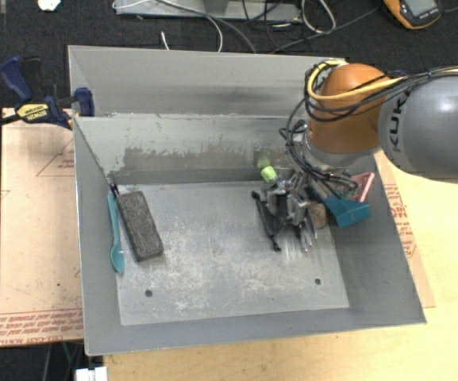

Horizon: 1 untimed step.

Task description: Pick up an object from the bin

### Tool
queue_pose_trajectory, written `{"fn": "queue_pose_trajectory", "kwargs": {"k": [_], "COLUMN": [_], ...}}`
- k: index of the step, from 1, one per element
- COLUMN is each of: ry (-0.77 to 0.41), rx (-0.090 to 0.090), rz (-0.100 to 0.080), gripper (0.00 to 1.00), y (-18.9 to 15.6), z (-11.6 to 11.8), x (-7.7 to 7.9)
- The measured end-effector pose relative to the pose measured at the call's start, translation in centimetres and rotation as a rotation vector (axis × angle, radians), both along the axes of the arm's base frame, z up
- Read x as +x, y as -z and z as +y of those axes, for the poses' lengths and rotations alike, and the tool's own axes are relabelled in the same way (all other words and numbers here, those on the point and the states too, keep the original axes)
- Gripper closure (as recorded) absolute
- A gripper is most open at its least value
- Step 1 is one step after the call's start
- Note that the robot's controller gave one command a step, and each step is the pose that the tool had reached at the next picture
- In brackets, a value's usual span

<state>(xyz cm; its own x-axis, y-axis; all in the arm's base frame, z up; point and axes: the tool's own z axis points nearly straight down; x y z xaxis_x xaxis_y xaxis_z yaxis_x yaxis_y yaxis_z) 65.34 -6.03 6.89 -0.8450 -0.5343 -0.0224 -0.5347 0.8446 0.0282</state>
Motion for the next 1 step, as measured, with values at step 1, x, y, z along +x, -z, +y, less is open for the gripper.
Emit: {"fn": "queue_pose_trajectory", "kwargs": {"k": [1], "ry": [-0.151], "rx": [0.004], "rz": [-0.018], "gripper": [1.00], "y": [-0.23], "z": [-0.90], "x": [-0.42]}}
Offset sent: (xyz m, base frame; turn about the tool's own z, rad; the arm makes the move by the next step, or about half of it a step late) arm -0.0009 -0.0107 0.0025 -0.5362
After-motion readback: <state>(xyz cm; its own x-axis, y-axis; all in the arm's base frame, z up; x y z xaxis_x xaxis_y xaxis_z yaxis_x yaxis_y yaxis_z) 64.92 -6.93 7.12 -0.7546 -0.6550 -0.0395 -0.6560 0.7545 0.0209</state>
